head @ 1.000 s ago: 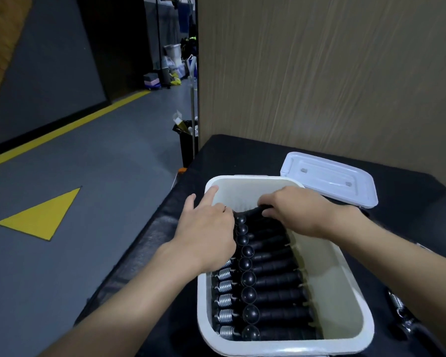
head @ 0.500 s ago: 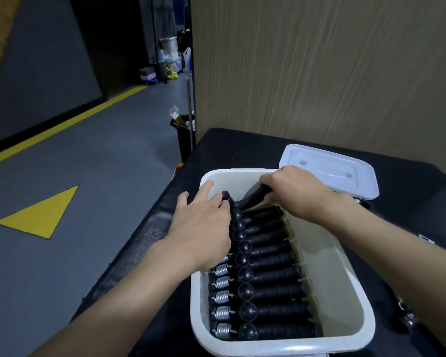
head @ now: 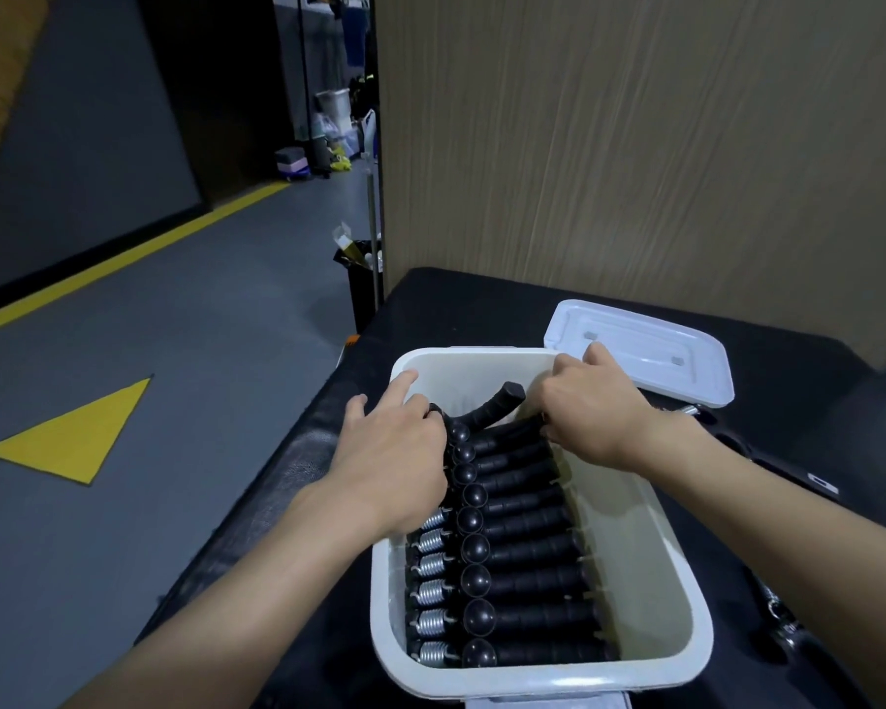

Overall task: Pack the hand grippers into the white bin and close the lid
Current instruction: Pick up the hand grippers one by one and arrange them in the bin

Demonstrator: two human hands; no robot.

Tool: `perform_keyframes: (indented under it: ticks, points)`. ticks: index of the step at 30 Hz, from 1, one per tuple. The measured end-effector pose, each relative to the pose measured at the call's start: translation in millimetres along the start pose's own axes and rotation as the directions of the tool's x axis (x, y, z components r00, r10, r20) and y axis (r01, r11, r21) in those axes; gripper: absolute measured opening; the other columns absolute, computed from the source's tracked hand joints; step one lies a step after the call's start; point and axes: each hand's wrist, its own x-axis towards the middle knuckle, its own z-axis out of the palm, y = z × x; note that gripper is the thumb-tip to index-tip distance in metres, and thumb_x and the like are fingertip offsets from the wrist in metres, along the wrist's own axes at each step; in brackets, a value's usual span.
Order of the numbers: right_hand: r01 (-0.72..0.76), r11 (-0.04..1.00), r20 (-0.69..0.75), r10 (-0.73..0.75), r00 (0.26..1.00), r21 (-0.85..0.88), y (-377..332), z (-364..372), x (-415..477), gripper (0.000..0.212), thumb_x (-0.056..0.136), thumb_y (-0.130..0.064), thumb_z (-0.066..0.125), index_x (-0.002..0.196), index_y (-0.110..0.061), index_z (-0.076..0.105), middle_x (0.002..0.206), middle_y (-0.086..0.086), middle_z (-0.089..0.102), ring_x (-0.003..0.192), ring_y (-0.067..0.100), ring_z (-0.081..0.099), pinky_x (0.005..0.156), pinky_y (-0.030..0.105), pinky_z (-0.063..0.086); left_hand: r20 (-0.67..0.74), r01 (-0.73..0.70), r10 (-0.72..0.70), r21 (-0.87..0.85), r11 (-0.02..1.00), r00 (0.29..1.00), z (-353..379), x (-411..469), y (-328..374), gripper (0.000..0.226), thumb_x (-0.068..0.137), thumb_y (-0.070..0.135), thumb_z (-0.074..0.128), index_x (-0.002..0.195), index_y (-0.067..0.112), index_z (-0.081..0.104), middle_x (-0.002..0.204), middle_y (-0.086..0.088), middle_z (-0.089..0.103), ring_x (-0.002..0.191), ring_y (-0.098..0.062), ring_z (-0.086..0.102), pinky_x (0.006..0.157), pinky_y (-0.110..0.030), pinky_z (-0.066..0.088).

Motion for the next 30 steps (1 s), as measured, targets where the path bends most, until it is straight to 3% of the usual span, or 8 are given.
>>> perform_keyframes:
  ticks: [7,11,14,17,19,22,24,30]
  points:
    - [-0.113,0.925,0.080,0.089,0.993,0.362,3.4,-5.6,1.7,0.011,0.083,-0.034,0.059,0.090,-0.030,0.052,0.087,-0.011,0.067,0.094,0.012,0.051,0.077,0.034,0.018,0.016,0.019,-0.019,-0.005,1.000,1.000,-0.6,1.5,1.1,0.012,0.082,0.009,0.045,0.087,0.019,0.050,0.123,0.002,0.050,0.150,-0.018,-0.002,0.114,-0.054,0.021]
    - [-0.129,0.944,0.139,0.091,0.986,0.302,-1.1,-10.7,5.0,0.031,0.084,-0.057,0.057,0.086,-0.026,0.060,0.084,-0.011,0.067,0.097,0.012,0.049,0.083,0.037,0.020,0.025,0.022,-0.022,-0.001,1.000,0.999,-1.4,0.7,0.1,0.013,0.082,0.009,0.045,0.089,0.019,0.049,0.119,0.003,0.050,0.150,-0.018,-0.002,0.113,-0.053,0.023]
    - [-0.124,0.963,-0.022,0.133,0.991,0.239,-9.3,-13.3,4.8,0.044,0.085,-0.069,0.047,0.092,-0.028,0.061,0.072,-0.011,0.062,0.092,0.014,0.054,0.089,0.039,0.021,0.010,0.019,-0.019,-0.013,1.000,1.000,0.7,1.5,-0.4,0.023,0.083,0.011,0.045,0.102,0.021,0.054,0.122,0.003,0.052,0.151,-0.019,-0.003,0.113,-0.053,0.023]
    - [-0.064,0.947,-0.112,0.104,0.988,0.315,-14.9,-18.9,11.8,0.032,0.091,-0.058,0.049,0.111,-0.035,0.058,0.084,-0.011,0.068,0.092,0.015,0.057,0.084,0.036,0.021,-0.005,-0.004,0.004,-0.032,0.999,1.000,4.6,3.0,-1.7,0.065,0.084,0.011,0.044,0.143,0.038,0.042,0.133,0.002,0.050,0.150,-0.020,-0.004,0.112,-0.053,0.022]
    - [-0.044,0.891,-0.043,0.072,0.996,0.452,-13.3,-21.6,18.3,0.022,0.094,-0.045,0.052,0.107,-0.033,0.065,0.097,-0.012,0.071,0.095,0.014,0.060,0.084,0.034,0.024,-0.005,-0.018,0.018,-0.026,0.999,1.000,4.5,2.0,-1.7,0.070,0.085,0.012,0.045,0.148,0.042,0.035,0.141,0.001,0.045,0.150,-0.020,-0.005,0.113,-0.053,0.020]
    - [-0.108,0.774,-0.051,0.178,0.983,0.623,-6.9,-24.9,20.6,0.014,0.094,-0.033,0.056,0.097,-0.029,0.069,0.079,-0.014,0.066,0.091,0.017,0.063,0.091,0.037,0.038,-0.036,-0.018,0.016,-0.072,0.997,0.999,3.8,0.8,-2.5,0.068,0.085,0.012,0.048,0.146,0.040,0.040,0.151,0.000,0.026,0.148,-0.017,-0.003,0.114,-0.052,0.019]
    - [-0.141,0.726,-0.072,0.255,0.964,0.673,-5.0,-25.2,21.3,0.015,0.095,-0.030,0.055,0.097,-0.026,0.069,0.081,-0.011,0.069,0.090,0.020,0.064,0.089,0.037,0.044,-0.055,-0.024,0.019,-0.086,0.996,0.998,3.4,1.2,-2.0,0.067,0.084,0.012,0.049,0.145,0.039,0.043,0.155,0.000,0.016,0.148,-0.015,-0.002,0.114,-0.053,0.019]
    - [-0.115,0.884,-0.064,0.161,0.985,0.453,-4.2,-20.5,22.3,0.014,0.090,-0.034,0.063,0.091,-0.020,0.064,0.079,-0.001,0.067,0.080,0.027,0.059,0.073,0.033,0.031,-0.004,-0.021,0.021,-0.071,0.997,1.000,3.5,1.6,-1.4,0.067,0.085,0.011,0.048,0.146,0.039,0.042,0.160,0.002,0.009,0.150,-0.018,-0.010,0.115,-0.058,0.015]
